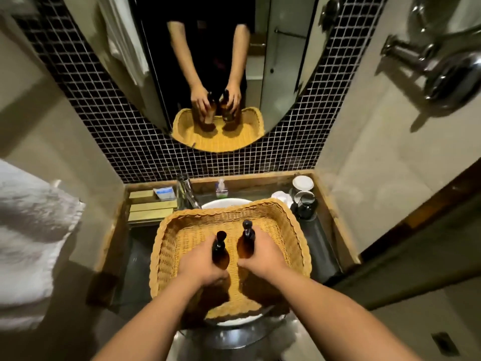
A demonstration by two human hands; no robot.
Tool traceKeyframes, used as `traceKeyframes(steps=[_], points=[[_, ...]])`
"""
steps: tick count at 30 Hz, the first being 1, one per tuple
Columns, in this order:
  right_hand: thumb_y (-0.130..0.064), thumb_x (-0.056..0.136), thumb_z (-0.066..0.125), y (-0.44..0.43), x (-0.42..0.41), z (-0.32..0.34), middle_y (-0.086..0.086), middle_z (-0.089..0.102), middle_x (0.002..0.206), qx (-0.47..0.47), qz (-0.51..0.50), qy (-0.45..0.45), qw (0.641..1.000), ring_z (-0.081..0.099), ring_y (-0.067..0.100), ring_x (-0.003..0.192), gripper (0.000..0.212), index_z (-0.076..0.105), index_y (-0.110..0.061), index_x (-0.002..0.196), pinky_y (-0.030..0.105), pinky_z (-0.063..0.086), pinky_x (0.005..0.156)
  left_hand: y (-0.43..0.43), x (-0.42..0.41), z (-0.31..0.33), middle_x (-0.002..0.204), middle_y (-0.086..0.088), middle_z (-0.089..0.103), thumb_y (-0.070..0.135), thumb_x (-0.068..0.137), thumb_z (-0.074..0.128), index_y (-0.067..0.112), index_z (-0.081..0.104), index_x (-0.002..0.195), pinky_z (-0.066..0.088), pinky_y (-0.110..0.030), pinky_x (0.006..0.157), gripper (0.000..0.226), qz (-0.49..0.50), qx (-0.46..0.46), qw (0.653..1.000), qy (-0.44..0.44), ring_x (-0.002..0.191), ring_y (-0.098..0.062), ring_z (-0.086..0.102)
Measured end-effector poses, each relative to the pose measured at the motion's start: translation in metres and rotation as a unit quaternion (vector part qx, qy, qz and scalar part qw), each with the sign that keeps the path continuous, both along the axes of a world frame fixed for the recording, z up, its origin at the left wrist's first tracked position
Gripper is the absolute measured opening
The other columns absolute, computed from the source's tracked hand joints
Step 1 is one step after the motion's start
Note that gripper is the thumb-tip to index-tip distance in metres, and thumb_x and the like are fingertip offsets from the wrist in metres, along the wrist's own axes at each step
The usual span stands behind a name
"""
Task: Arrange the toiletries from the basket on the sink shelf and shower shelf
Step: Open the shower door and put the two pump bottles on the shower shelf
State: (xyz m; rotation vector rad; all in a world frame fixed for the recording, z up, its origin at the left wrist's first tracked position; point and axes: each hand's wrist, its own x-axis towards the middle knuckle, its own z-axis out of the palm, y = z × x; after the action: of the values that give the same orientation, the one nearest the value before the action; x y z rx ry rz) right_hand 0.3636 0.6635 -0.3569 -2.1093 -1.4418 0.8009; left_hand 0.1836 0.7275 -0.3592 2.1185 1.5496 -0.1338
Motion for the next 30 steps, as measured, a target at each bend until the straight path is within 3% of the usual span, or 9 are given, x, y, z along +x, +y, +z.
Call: traceKeyframes(steps=[4,9,12,16,19,26,30], points=[[-0.045,0.058,0.088,0.003,0.031,0.056,-0.005,0.058,0.113,0.032,-0.043,-0.036,0.998,0.06,0.02,0.104,0.074,0.037,-0.032,0.111,0.038,0.054,0.084,0.01,0.016,0.049,0.113,0.006,0.066,0.062,0.054,0.082,0.037,0.029,0.125,0.042,-0.025,0.055,0.092,-0.006,0.056,0.998,-0.017,0.086,-0.017,0.061],[-0.049,0.063,0.086,-0.009,0.07,0.125,0.002,0.057,0.116,0.057,-0.095,-0.083,0.99,0.061,0.03,0.107,0.08,0.035,-0.025,0.12,0.041,0.053,0.082,0.023,0.048,0.125,0.126,-0.004,0.065,0.074,0.057,0.071,0.027,0.018,0.145,0.053,-0.04,0.084,0.113,-0.05,0.15,0.987,-0.032,0.11,-0.029,0.065],[-0.053,0.062,0.084,-0.027,0.089,0.156,0.0,0.055,0.109,0.09,-0.142,-0.094,0.981,0.06,0.028,0.107,0.081,0.035,-0.026,0.12,0.033,0.047,0.075,0.017,0.072,0.166,0.129,-0.001,0.064,0.079,0.058,0.068,0.026,0.024,0.146,0.056,-0.043,0.086,0.112,-0.088,0.184,0.976,-0.078,0.113,-0.028,0.064],[-0.072,0.059,0.075,-0.069,0.11,0.189,0.002,0.057,0.127,0.094,-0.187,-0.129,0.969,0.059,0.029,0.113,0.1,0.034,-0.023,0.136,0.039,0.05,0.085,-0.007,0.115,0.197,0.126,0.003,0.066,0.089,0.05,0.056,0.029,0.036,0.142,0.055,-0.04,0.084,0.113,-0.128,0.243,0.953,-0.132,0.111,-0.026,0.065],[-0.081,0.055,0.067,-0.122,0.134,0.201,0.005,0.057,0.127,0.071,-0.238,-0.152,0.957,0.059,0.029,0.113,0.106,0.042,-0.018,0.137,0.037,0.05,0.087,-0.039,0.159,0.21,0.118,0.007,0.067,0.093,0.049,0.053,0.033,0.043,0.134,0.056,-0.038,0.083,0.105,-0.222,0.237,0.934,-0.149,0.106,-0.022,0.066],[-0.072,0.059,0.072,-0.261,0.185,0.198,0.001,0.057,0.127,0.029,-0.377,-0.185,0.907,0.058,0.027,0.114,0.096,0.046,-0.021,0.135,0.04,0.05,0.093,-0.136,0.253,0.227,0.102,0.014,0.069,0.09,0.048,0.058,0.04,0.057,0.109,0.055,-0.031,0.078,0.079,-0.389,0.189,0.884,-0.176,0.093,-0.013,0.066],[-0.069,0.065,0.072,-0.336,0.213,0.204,0.002,0.053,0.114,0.01,-0.421,-0.189,0.887,0.054,0.02,0.096,0.082,0.049,-0.021,0.127,0.034,0.048,0.079,-0.202,0.3,0.225,0.091,0.016,0.069,0.08,0.051,0.068,0.039,0.061,0.099,0.058,-0.031,0.076,0.064,-0.444,0.172,0.855,-0.204,0.086,-0.011,0.068]])
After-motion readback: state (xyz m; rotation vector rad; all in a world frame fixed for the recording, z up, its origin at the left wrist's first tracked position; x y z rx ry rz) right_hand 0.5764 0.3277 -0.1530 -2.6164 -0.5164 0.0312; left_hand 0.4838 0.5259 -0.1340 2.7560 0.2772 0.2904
